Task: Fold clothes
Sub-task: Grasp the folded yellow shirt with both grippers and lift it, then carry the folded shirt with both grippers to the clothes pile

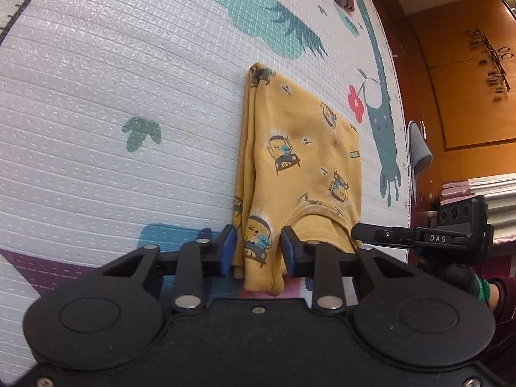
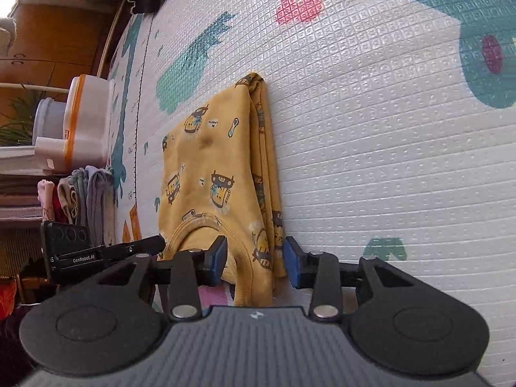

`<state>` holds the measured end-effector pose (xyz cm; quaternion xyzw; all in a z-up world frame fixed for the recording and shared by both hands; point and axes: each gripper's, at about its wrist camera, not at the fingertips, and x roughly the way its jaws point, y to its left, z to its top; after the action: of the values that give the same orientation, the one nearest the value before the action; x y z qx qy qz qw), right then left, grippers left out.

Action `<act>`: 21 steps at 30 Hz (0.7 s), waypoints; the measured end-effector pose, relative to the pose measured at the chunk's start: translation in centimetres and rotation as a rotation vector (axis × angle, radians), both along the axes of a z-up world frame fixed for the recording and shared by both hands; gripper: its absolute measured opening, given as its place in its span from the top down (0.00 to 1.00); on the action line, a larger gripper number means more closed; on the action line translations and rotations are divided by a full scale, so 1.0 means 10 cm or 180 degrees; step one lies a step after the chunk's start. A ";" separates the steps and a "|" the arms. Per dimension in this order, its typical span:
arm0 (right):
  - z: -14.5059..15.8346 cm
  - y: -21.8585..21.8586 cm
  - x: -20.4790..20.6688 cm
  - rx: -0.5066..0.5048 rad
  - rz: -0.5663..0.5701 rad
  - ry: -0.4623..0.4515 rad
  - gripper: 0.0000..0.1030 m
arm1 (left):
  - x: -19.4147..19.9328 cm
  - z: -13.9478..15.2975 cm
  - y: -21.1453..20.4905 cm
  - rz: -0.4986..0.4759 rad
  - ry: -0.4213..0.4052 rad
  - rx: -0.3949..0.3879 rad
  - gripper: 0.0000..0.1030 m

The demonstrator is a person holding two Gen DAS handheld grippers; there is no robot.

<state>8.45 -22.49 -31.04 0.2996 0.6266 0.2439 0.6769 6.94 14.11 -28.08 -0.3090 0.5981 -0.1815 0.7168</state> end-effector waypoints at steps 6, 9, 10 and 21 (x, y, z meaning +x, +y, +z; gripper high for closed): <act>0.06 0.09 0.01 -0.0087 0.0256 -0.0215 0.85 | -0.02 0.08 -0.05 -0.0155 -0.0145 0.0113 0.90; 0.15 0.09 0.04 -0.0135 0.0411 -0.0376 0.77 | 0.02 0.12 -0.03 -0.0184 -0.0198 0.0216 0.82; 0.19 0.06 0.05 -0.0183 0.0374 -0.0458 0.72 | 0.03 0.14 -0.02 -0.0182 -0.0239 0.0294 0.80; 0.10 0.11 0.23 -0.0243 0.0224 -0.0611 0.65 | 0.24 0.08 -0.17 -0.0170 -0.0319 0.0353 0.79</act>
<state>10.79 -21.43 -30.01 0.2266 0.5778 0.2711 0.7357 9.33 12.45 -27.31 -0.2434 0.5786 -0.1823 0.7568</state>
